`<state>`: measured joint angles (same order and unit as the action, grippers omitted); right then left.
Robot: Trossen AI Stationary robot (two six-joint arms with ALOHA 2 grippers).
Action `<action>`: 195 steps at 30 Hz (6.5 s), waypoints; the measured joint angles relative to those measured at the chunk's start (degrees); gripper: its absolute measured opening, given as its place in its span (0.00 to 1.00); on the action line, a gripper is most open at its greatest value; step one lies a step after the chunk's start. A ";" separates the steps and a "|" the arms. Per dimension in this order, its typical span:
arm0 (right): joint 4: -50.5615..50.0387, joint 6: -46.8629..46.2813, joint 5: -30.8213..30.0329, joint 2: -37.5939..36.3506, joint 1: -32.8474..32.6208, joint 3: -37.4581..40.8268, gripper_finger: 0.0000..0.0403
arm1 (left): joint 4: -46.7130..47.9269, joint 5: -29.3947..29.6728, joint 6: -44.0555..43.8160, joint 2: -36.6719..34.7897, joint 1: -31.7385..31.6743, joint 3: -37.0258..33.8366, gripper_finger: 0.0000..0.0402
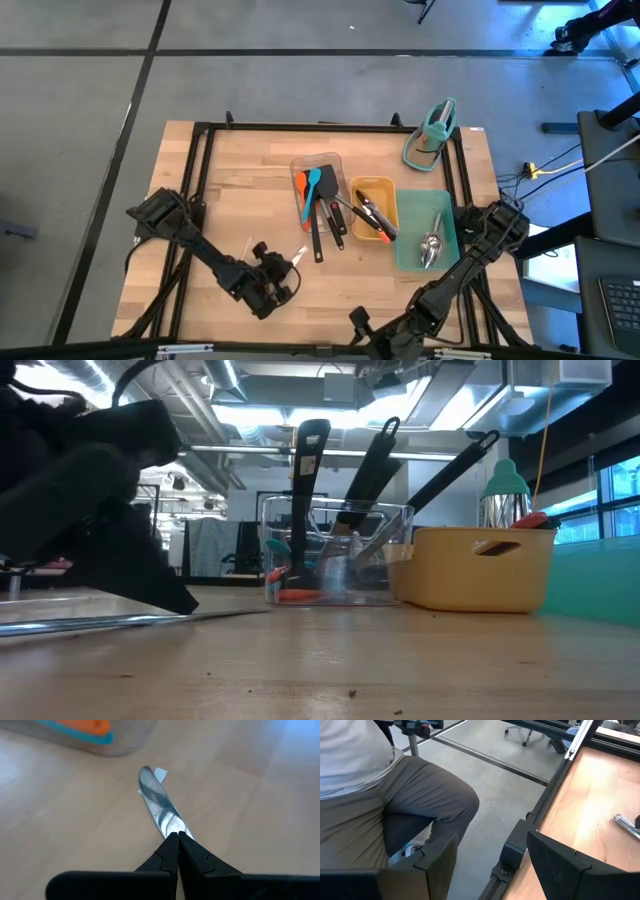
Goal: Pick & Place Kitchen Items
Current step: Put the silver table knife into the yellow bin
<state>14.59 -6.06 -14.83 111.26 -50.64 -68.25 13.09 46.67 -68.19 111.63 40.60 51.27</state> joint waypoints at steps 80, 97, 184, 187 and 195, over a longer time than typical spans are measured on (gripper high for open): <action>-0.57 -12.93 -7.61 0.09 6.23 0.00 0.60 | -32.08 -16.46 25.46 -0.58 11.29 -0.12 0.18; -3.19 -12.57 -7.63 0.28 8.80 0.00 0.60 | -19.48 -8.82 16.65 0.26 12.17 0.12 0.12; 11.02 -14.41 -17.57 14.73 15.07 -0.02 0.79 | -72.80 -8.20 50.96 4.63 8.15 -21.27 0.48; 10.94 -14.48 -17.55 14.73 15.07 -0.02 0.79 | -70.09 -10.35 47.97 4.45 7.77 -21.23 0.48; 10.57 -18.42 -17.55 14.73 15.16 -0.02 0.79 | -65.09 -11.01 42.07 4.17 7.50 -21.10 0.48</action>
<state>25.16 -24.48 -32.38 125.99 -35.48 -68.27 -52.00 35.66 -26.12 115.81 48.10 30.17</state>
